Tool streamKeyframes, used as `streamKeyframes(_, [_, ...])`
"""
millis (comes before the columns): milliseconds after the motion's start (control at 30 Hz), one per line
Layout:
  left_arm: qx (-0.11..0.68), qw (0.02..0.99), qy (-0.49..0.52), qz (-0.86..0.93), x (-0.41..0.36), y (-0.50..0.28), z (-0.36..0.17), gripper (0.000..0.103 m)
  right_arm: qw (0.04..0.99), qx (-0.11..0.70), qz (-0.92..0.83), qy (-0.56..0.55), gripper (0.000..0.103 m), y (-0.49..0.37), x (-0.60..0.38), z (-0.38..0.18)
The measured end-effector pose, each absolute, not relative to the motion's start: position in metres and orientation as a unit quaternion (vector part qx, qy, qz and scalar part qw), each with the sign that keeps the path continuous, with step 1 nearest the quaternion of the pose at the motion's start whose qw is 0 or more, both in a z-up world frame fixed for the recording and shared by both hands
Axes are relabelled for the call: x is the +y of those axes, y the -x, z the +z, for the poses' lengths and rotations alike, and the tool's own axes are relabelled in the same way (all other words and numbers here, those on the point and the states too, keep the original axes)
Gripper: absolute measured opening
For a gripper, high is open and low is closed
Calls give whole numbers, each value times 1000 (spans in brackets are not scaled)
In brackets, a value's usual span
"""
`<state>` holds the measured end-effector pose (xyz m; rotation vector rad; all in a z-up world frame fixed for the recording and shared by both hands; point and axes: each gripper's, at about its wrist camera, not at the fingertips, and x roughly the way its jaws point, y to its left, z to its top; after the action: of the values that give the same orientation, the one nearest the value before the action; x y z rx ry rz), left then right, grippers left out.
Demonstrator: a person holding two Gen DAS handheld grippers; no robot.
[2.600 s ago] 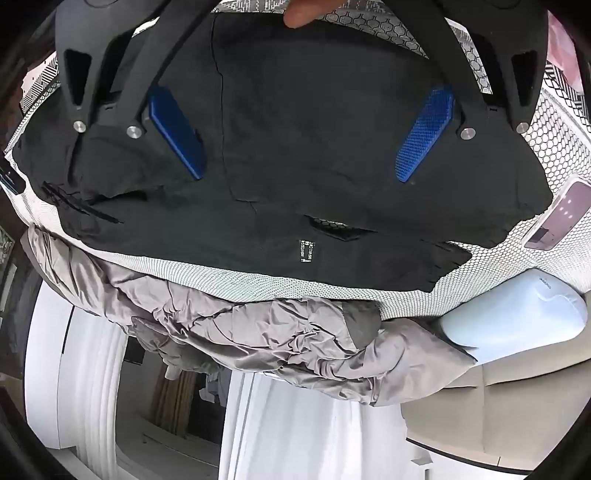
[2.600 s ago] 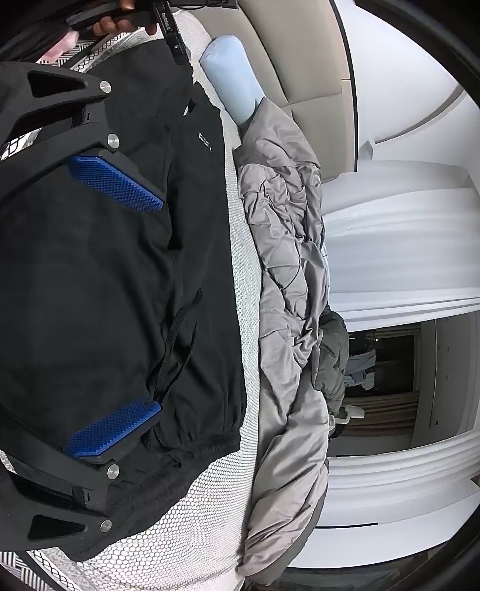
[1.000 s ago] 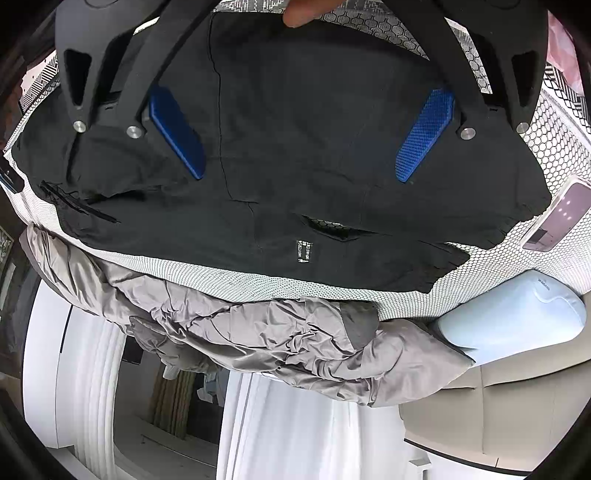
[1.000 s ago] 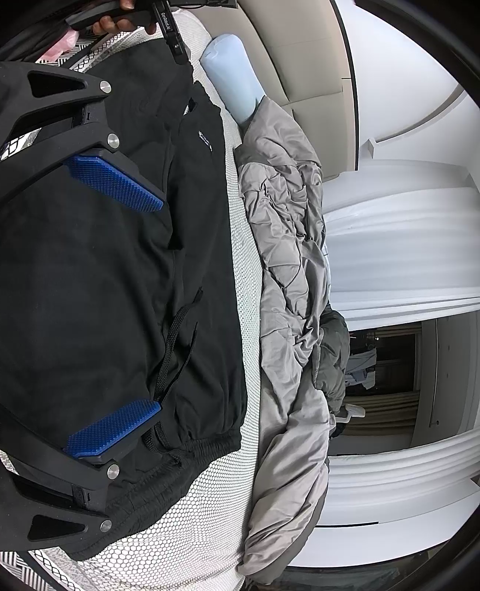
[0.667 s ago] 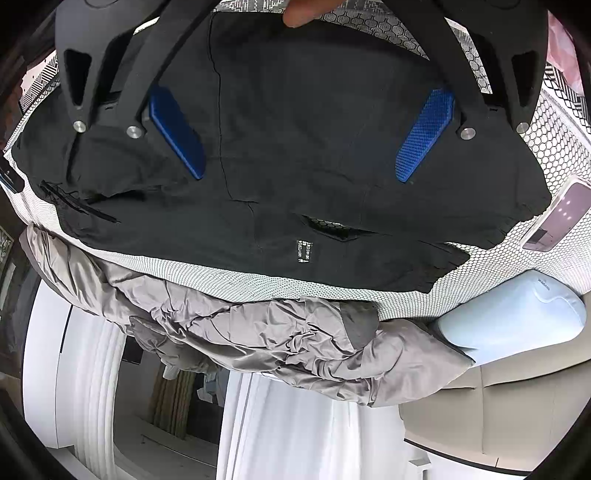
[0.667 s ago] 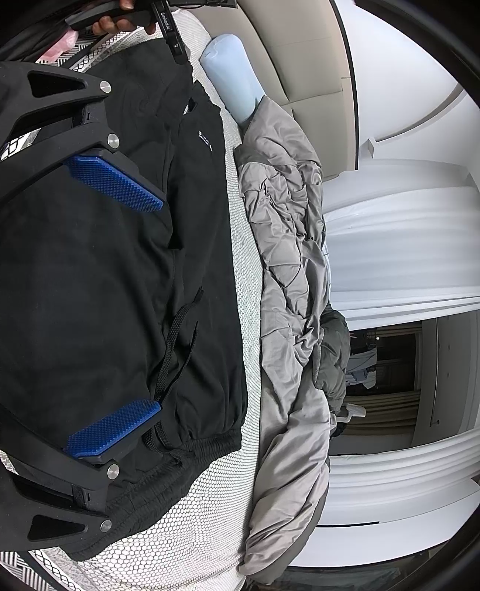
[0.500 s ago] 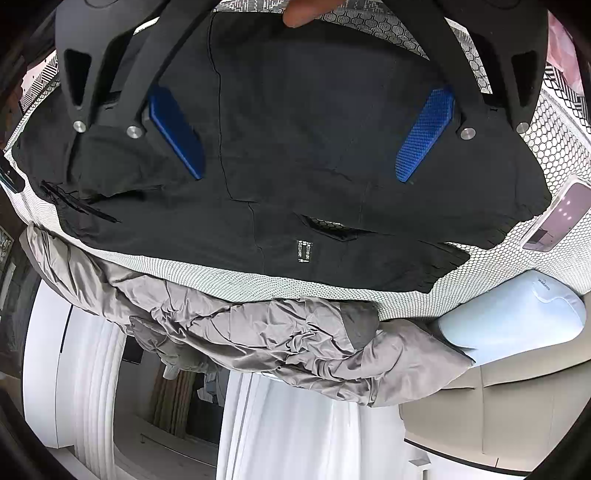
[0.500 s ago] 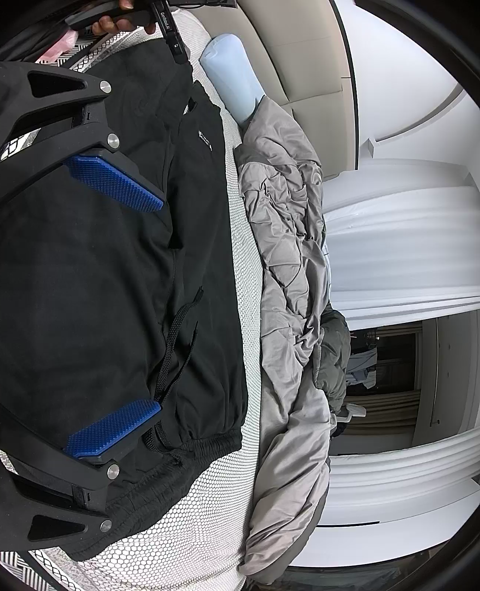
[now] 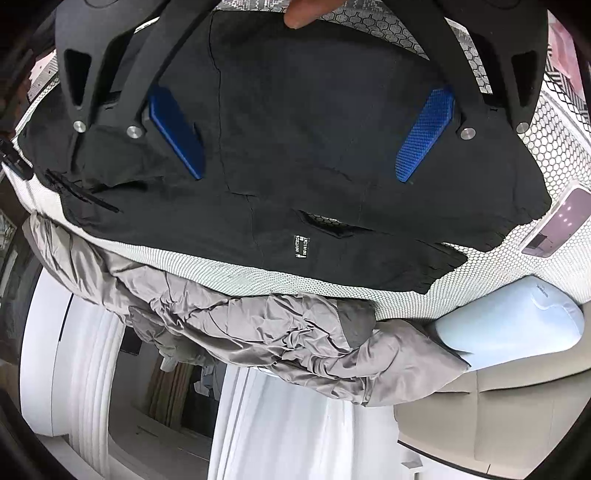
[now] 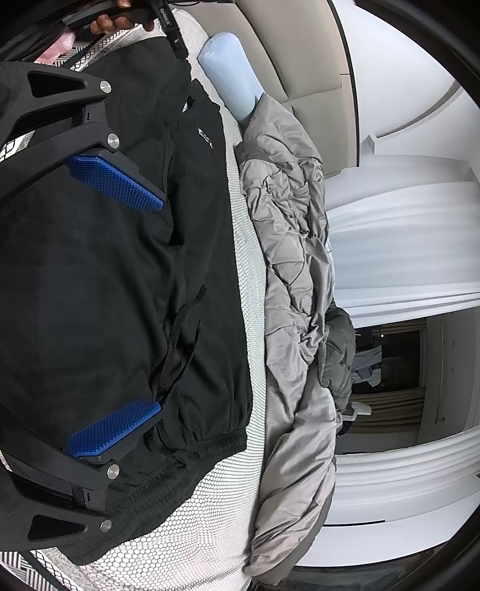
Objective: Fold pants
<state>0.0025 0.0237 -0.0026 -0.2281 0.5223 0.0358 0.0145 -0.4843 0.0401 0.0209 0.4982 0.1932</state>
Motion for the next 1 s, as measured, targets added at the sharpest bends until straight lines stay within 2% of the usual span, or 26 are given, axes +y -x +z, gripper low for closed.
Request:
streamKeyframes(333, [255, 959, 109, 55, 38, 0, -3, 102, 958, 265, 105, 1, 103, -24, -484, 38])
streamKeyframes(433, [261, 950, 158, 73, 67, 16, -2, 102, 958, 268, 98, 19, 103, -26, -491, 45])
streamKeyframes(567, [259, 942, 170, 127, 100, 40, 2, 102, 955, 274, 113, 35, 103, -27, -509, 55])
streamKeyframes(700, [271, 921, 238, 147, 145, 52, -6, 102, 949, 294, 98, 64, 103, -32, -528, 58])
streamKeyframes(867, [297, 889, 325, 130, 180, 48, -33, 102, 949, 307, 68, -17, 103, -21, -569, 54])
streamKeyframes(933, [306, 878, 349, 117, 190, 40, -43, 97, 949, 304, 59, -56, 103, -9, -587, 49])
streamKeyframes(1000, [320, 863, 377, 101, 200, 29, -55, 81, 949, 303, 50, -78, 103, 4, -602, 45])
